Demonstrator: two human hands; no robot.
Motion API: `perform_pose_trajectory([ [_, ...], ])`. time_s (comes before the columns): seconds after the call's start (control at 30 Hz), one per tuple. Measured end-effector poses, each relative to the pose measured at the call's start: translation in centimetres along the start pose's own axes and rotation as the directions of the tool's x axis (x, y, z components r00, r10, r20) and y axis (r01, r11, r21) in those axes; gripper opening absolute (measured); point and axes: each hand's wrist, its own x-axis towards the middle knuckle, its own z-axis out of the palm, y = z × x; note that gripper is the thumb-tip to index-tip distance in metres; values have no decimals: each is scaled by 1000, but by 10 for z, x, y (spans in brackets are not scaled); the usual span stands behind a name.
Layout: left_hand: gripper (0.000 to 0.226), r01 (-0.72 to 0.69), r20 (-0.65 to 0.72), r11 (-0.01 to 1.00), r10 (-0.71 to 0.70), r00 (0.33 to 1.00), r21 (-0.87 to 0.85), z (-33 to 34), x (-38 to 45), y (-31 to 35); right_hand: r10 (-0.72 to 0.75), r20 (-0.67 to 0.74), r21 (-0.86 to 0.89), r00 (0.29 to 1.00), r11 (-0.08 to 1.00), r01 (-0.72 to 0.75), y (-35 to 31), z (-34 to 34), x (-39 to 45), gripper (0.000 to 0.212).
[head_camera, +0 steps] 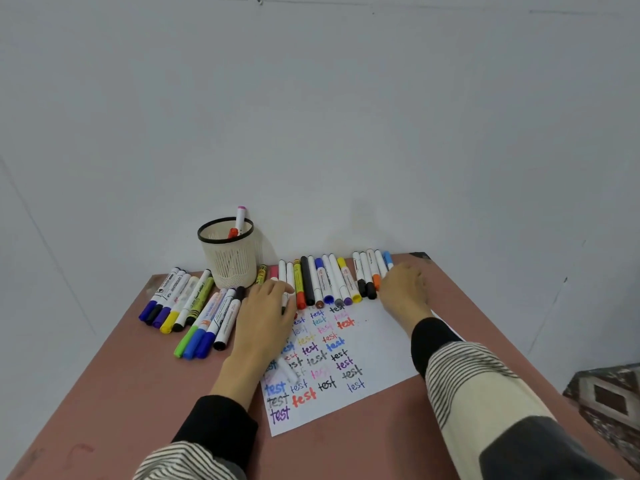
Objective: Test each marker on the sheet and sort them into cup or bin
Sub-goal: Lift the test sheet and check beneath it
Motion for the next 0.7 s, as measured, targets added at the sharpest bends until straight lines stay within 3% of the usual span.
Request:
perform_pose_trajectory([
  [0.13, 24, -14, 12, 1000, 14, 1000, -9, 2, 2, -3, 48, 96, 10, 994, 999, -50, -1, -2, 14, 21],
  [0.23, 24, -30, 7, 1000, 30, 1000, 4, 3, 2, -4, 69, 83, 165, 994, 983, -82, 4, -4, 13, 5],
  [0.3, 25, -33, -5, 999, 33, 999, 0, 2, 2, -3, 74, 34, 233, 997, 969, -80, 5, -5, 11, 8],
  [0.4, 30, -33, -46, 999, 31, 998, -40, -2, 2, 1, 50, -152, 344, 987, 939, 6, -1, -10, -3, 21],
  [0.5, 42, -91, -84, 995, 87, 993, -51, -5, 2, 8, -272, -178, 342, 946, 884, 319, -2, -15, -30, 14],
  [0.57, 50, -162, -65, 987, 160, 985, -21, -3, 1, 10, -522, -134, 192, 842, 820, 539, 0, -16, -47, 14],
  [0.63, 51, -228, -32, 973, 229, 973, 43, -1, 0, 8, -655, -137, 75, 743, 741, 667, 3, -16, -55, 17],
  [0.7, 43, -247, -23, 965, 250, 968, 92, -2, -1, 7, -703, -184, 34, 687, 693, 720, 4, -15, -58, 18],
])
